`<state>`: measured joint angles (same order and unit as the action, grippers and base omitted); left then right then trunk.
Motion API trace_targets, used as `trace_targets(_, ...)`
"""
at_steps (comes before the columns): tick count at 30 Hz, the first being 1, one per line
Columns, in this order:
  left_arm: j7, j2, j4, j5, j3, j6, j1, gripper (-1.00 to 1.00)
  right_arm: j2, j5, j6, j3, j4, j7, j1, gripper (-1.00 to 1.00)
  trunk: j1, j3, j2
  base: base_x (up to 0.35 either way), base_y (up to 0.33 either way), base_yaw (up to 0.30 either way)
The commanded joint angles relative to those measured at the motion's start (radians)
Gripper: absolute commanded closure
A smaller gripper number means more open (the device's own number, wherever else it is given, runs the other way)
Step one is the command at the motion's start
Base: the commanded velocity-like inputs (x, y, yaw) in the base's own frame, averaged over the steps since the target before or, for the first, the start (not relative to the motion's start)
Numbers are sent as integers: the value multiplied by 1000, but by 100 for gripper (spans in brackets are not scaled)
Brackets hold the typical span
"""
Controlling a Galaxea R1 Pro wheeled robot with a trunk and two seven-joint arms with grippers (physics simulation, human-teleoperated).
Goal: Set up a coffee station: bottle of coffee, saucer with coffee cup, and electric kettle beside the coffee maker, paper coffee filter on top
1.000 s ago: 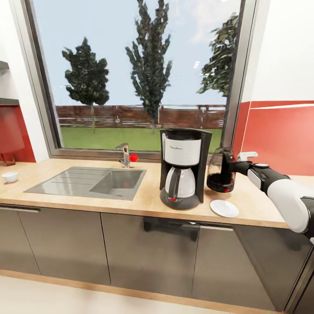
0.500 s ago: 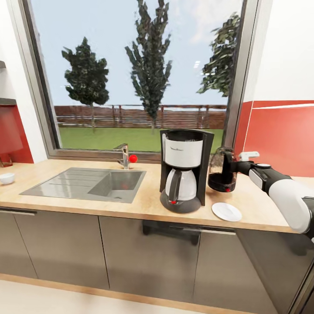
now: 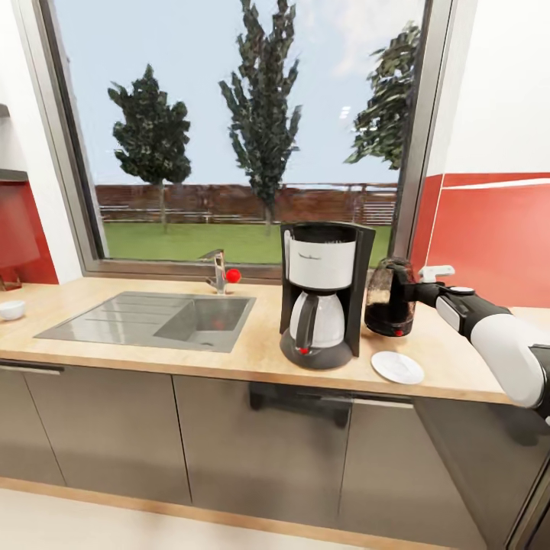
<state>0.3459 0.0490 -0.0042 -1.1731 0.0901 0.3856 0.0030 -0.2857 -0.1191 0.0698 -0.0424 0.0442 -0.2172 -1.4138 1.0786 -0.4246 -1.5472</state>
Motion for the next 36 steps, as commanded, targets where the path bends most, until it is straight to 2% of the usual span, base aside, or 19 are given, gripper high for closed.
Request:
trace_targets(1, 4, 0, 0, -10, 8, 2, 0, -100, 0, -8, 5, -10, 3, -3, -1, 100, 4, -4, -8, 0, 0, 0)
trace_targets(9, 4, 0, 0, -10, 9, 1, 0, -100, 0, -7, -5, -10, 1, -4, -1, 100, 35, -29, -64, 0, 0, 0)
trace_targets(16, 3, 0, 0, -10, 9, 1, 0, -100, 2, -8, -46, -10, -40, -4, -1, 100, 61, -51, -113, 0, 0, 0)
trace_targets(33, -20, 0, 0, -10, 9, 1, 0, -100, 2, -9, -49, -10, -43, 4, -1, 100, 65, -54, -120, 0, 0, 0)
trace_targets(34, -20, 0, 0, -10, 10, 1, 0, -100, 2, -9, -48, -10, -43, 4, -1, -100, 65, -54, -120, 0, 0, 0)
trace_targets(36, -22, 0, 0, -10, 10, 1, 0, -100, 5, -9, -45, -10, -43, 7, -1, -100, 65, -54, -120, 0, 0, 0)
